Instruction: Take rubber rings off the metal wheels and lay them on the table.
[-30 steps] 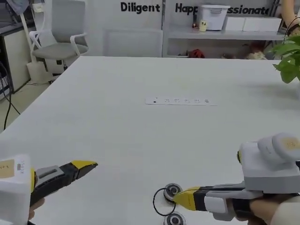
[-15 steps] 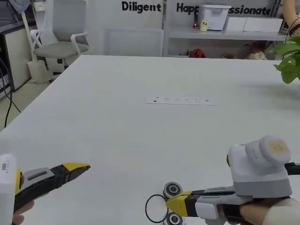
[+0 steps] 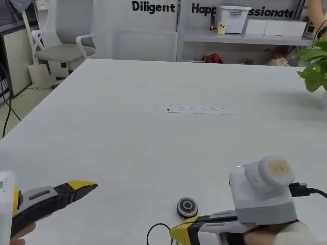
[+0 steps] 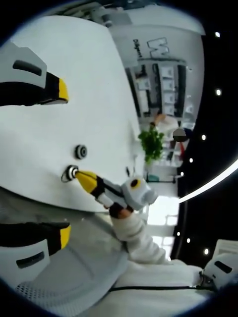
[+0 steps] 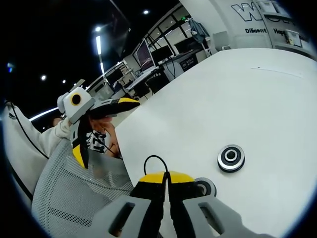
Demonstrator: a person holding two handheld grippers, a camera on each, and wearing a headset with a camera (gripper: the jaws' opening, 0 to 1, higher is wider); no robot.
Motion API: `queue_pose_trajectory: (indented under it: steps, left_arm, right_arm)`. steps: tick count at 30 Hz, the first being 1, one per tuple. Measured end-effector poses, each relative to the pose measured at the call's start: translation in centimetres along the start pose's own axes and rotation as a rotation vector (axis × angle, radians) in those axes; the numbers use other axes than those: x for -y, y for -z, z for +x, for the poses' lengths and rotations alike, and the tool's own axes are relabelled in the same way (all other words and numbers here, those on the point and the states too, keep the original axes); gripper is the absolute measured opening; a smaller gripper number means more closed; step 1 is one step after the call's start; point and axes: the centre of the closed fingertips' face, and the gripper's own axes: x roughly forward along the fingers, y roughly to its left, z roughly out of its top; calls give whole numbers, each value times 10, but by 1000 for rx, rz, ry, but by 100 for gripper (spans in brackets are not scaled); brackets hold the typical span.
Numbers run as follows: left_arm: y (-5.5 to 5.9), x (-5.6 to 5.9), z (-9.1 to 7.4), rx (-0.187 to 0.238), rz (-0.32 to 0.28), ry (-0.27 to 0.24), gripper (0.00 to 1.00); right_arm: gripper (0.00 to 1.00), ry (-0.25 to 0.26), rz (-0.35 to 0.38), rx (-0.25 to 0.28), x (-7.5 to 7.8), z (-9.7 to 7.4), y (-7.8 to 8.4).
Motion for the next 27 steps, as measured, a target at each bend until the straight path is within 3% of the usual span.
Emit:
queue_pose_trajectory:
  steps: [14, 27]
  left_arm:
    - [3, 5, 3, -15, 3, 22, 100]
    - [5, 8, 4, -19, 4, 32, 100]
  right_arm:
    - [0, 24, -42, -58, 6, 15, 13]
    - [0, 46, -85, -62, 11, 24, 13]
